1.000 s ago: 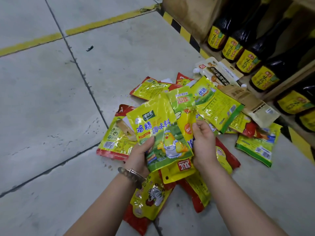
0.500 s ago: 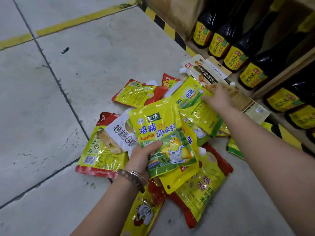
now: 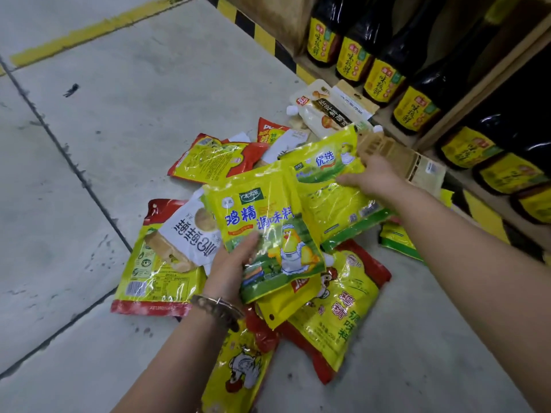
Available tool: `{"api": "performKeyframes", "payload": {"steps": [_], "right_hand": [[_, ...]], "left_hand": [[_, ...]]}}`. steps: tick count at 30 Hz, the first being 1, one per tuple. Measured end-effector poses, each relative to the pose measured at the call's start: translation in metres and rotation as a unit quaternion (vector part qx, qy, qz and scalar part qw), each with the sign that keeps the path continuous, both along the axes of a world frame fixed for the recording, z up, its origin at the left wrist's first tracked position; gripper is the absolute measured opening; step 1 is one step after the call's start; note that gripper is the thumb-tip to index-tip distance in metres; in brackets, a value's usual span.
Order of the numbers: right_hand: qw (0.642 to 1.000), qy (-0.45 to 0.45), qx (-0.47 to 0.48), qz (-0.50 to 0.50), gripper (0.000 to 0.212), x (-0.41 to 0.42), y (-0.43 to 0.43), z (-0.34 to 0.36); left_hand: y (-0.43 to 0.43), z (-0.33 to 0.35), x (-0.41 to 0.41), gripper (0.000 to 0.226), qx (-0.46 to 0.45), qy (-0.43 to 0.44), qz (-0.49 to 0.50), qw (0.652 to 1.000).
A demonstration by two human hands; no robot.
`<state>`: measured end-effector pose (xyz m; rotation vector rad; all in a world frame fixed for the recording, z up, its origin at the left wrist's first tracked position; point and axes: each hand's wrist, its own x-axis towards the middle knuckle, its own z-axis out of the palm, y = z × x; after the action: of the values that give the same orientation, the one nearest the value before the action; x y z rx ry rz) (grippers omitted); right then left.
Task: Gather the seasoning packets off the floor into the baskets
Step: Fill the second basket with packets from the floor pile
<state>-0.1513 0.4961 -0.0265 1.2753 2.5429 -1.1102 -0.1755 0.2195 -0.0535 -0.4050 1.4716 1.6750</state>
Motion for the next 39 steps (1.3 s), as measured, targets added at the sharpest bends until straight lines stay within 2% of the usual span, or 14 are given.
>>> {"api": "performKeyframes", "payload": {"steps": [3,5,8,10,16,19,22,26,30,32,34,35,37,39], "right_hand": [[0.997,0.059,0.008,-0.043,0.057,0.045,-0.003,0.019],[0.992,0.084,0.022,-0.086,0.044,0.081,-0.004,0.038],[0.98,0.129,0.046,-0.146,0.026,0.138,-0.007,0.074],[0.974,0.141,0.071,-0.163,0.018,0.178,-0.01,0.103],[0.941,0.173,0.128,-0.261,0.015,0.302,-0.003,0.2],[0.915,0.209,0.127,-0.322,0.014,0.364,-0.004,0.247],[0.894,0.226,0.142,-0.36,0.014,0.43,-0.002,0.285],[0.852,0.271,0.186,-0.408,0.011,0.531,0.002,0.336],[0.782,0.309,0.244,-0.484,0.006,0.637,0.012,0.371],[0.752,0.307,0.261,-0.522,0.006,0.685,0.022,0.371],[0.744,0.259,0.268,-0.555,0.01,0.725,0.029,0.362],[0.744,0.223,0.267,-0.571,0.014,0.744,0.031,0.354],[0.736,0.158,0.255,-0.607,0.022,0.776,0.031,0.337],[0.741,0.096,0.213,-0.63,0.024,0.805,0.03,0.315]], "left_hand": [[0.003,0.008,0.004,0.023,0.032,-0.009,-0.013,0.999],[0.009,0.021,0.011,0.027,0.057,0.003,-0.022,0.998],[0.026,0.049,0.022,0.004,0.075,0.047,-0.027,0.996],[0.042,0.064,0.035,0.018,0.101,0.091,-0.052,0.989],[0.108,0.136,0.106,0.031,0.199,0.202,-0.163,0.945],[0.14,0.17,0.151,0.061,0.253,0.227,-0.238,0.91],[0.172,0.206,0.206,0.069,0.299,0.242,-0.296,0.874],[0.214,0.262,0.289,0.094,0.374,0.215,-0.372,0.822],[0.264,0.316,0.38,0.042,0.409,0.14,-0.427,0.795],[0.289,0.335,0.425,0.046,0.397,0.104,-0.464,0.785],[0.31,0.344,0.468,0.049,0.384,0.048,-0.508,0.769],[0.318,0.348,0.489,0.041,0.376,0.034,-0.537,0.754],[0.338,0.348,0.53,0.016,0.337,0.041,-0.603,0.722],[0.357,0.333,0.568,0.018,0.276,0.131,-0.672,0.674]]}}
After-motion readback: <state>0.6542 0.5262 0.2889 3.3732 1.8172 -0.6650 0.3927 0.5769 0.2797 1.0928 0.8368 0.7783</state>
